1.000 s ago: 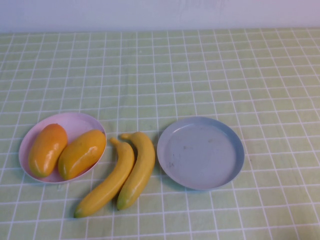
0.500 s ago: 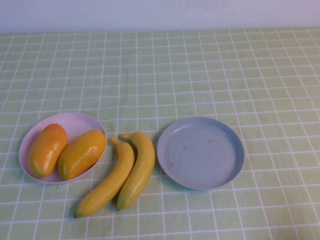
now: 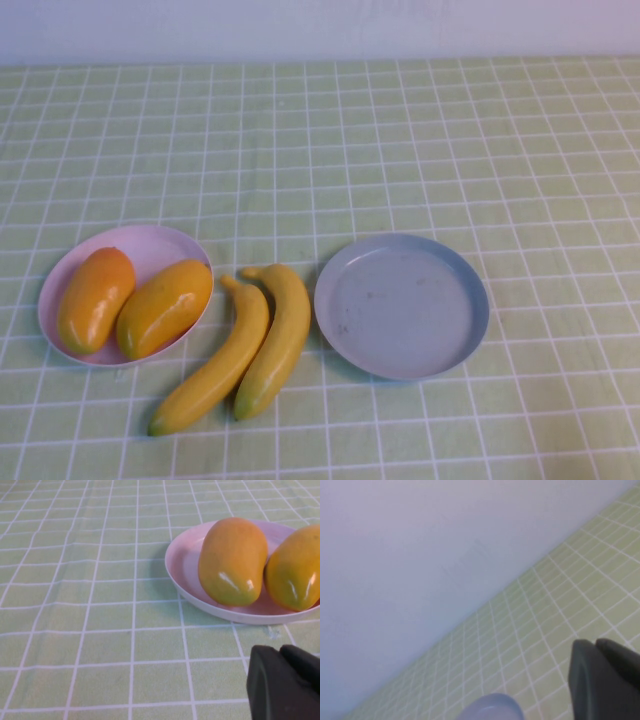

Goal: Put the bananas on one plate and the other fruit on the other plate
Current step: Put another type of fruit in the right plate

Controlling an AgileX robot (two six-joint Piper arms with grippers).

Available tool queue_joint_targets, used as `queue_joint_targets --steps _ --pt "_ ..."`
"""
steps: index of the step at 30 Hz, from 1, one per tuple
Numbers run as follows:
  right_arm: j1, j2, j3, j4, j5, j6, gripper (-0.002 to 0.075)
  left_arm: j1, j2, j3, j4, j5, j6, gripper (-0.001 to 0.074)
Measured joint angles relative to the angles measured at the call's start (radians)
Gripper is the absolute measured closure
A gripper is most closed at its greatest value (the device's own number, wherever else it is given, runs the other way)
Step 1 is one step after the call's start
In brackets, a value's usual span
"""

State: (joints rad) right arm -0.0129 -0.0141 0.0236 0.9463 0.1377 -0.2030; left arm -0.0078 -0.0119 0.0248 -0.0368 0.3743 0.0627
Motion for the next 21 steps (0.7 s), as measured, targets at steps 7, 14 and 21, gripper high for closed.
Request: queue_joint_targets --steps 7,14,21 --pt "0.0 0.158 -0.198 -0.049 0.212 -0.002 0.0743 0.0 0.0 0.0 0.0 0.0 0.0 0.0731" --pt "0.0 0.543 -0.45 -0.201 0.548 -0.002 0.0743 0.0 0.0 0.0 0.0 0.0 0.0 0.0731" --pt "0.002 0.927 -0.621 -0.309 0.703 -0.05 0.0743 0.0 0.0 0.0 0.0 0.0 0.0 0.0731"
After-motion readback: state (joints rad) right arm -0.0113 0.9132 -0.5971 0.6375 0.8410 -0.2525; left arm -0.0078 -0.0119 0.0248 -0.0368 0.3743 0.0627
